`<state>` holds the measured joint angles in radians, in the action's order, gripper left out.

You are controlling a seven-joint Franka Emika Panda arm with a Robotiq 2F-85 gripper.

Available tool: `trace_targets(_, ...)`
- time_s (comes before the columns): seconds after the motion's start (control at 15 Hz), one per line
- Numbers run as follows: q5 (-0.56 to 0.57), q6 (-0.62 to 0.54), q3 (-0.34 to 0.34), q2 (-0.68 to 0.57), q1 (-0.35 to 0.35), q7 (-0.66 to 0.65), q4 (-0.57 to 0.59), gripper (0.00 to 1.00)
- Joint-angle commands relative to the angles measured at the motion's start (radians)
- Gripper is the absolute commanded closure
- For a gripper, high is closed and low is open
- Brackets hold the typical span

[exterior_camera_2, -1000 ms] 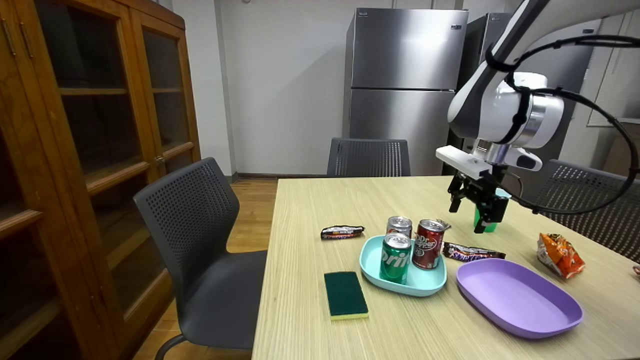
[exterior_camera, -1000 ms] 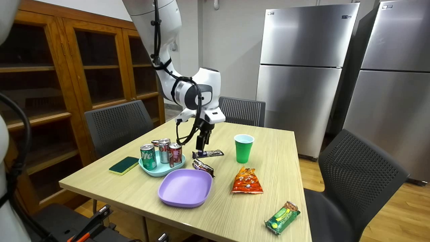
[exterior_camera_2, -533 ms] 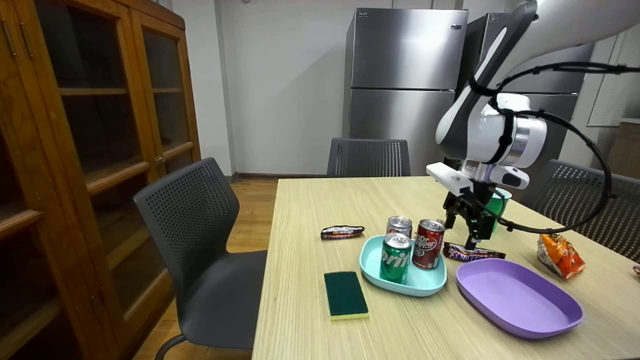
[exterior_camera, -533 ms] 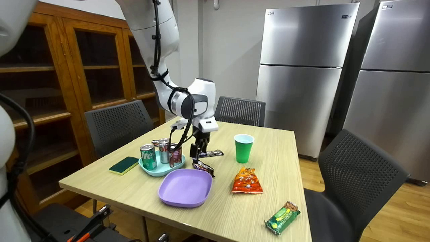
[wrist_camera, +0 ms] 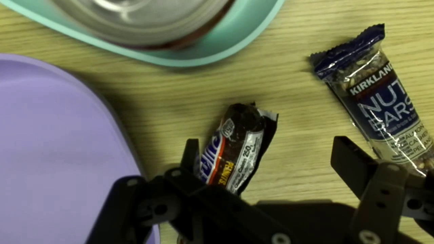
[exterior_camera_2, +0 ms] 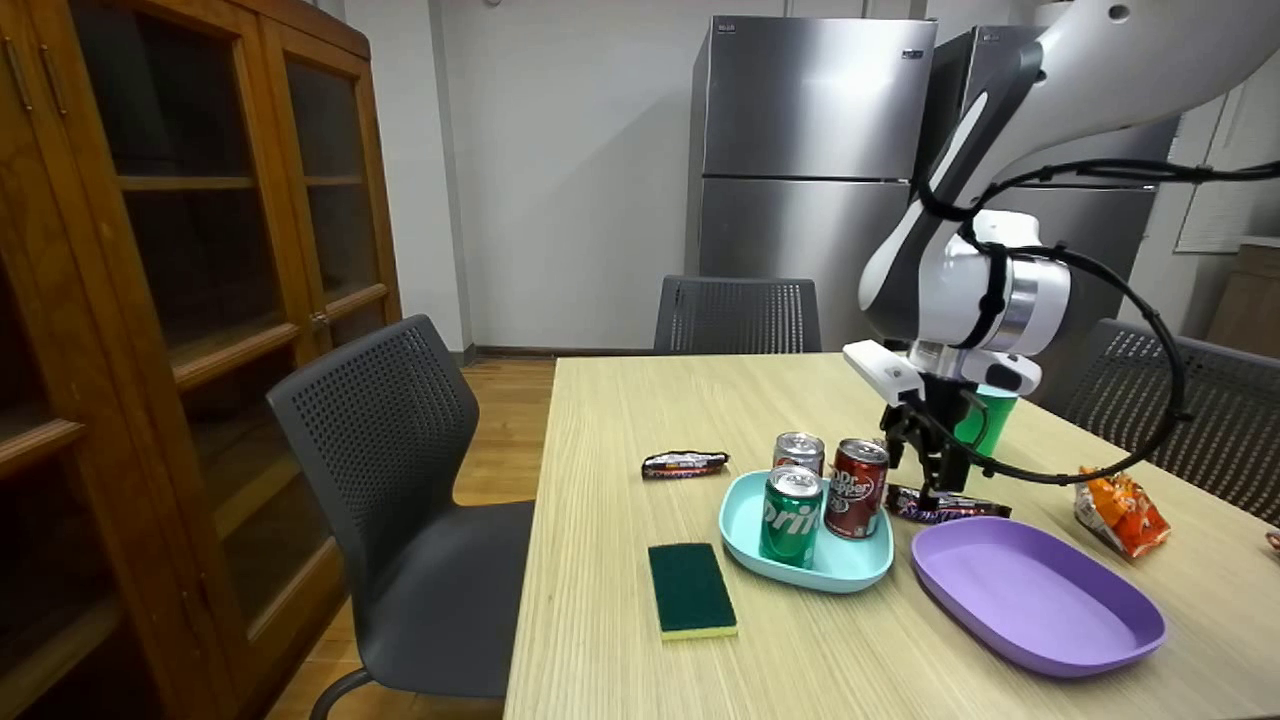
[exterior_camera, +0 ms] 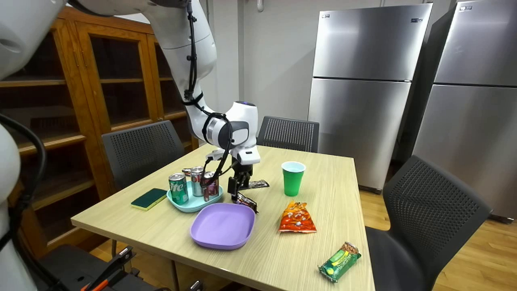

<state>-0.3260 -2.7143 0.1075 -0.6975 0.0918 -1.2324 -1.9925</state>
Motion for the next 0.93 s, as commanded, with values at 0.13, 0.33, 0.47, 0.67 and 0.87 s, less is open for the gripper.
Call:
trace_targets(0.13, 0.002, 0.006, 0.008, -0.015, 0.005, -0.044, 0.016, 0.0)
trace_targets(0.33, 0.013, 0.007, 0.013, -0.001, 0.011, -0.037, 0.002, 0.26)
trace_targets(0.47, 0.014, 0.009, 0.01, 0.009, 0.011, -0.033, -0.004, 0.42)
trace_targets(0.67, 0.018, 0.014, 0.007, 0.019, 0.012, -0.027, -0.009, 0.67)
trace_targets(0.87, 0.019, 0.013, 0.007, 0.024, 0.015, -0.028, -0.012, 0.88)
